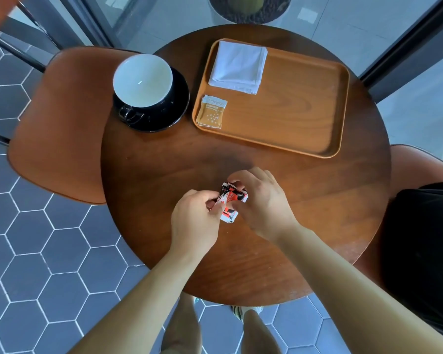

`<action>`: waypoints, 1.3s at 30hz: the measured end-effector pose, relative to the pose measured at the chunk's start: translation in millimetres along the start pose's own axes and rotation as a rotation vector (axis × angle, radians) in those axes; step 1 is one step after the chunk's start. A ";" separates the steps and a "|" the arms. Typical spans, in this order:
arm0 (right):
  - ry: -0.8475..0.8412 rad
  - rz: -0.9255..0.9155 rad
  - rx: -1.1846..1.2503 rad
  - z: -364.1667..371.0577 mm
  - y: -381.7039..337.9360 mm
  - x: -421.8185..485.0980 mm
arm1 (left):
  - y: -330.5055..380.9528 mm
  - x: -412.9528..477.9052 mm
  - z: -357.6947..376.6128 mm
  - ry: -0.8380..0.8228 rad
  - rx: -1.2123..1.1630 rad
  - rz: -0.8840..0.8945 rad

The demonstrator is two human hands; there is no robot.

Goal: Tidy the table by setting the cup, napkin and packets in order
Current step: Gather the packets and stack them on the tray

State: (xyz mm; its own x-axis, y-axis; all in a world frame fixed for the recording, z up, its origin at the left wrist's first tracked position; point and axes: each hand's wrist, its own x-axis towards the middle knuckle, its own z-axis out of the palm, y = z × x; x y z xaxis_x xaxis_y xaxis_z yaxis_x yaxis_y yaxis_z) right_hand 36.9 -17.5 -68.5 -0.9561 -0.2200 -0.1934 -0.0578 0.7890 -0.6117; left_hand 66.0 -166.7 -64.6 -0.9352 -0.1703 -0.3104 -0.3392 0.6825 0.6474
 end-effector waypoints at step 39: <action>0.219 0.399 0.259 -54.4 1.7 133.8 | -42.5 95.6 -6.0 0.231 0.579 0.478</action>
State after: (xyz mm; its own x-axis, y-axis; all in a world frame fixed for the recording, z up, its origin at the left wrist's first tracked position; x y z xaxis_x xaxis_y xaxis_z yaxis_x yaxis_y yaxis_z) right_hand -106.8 -14.4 -53.7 -0.9284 0.2159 -0.3024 0.3699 0.6134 -0.6978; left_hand -9.6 -216.2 -117.6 -0.9854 0.1352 0.1039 0.1530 0.9700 0.1888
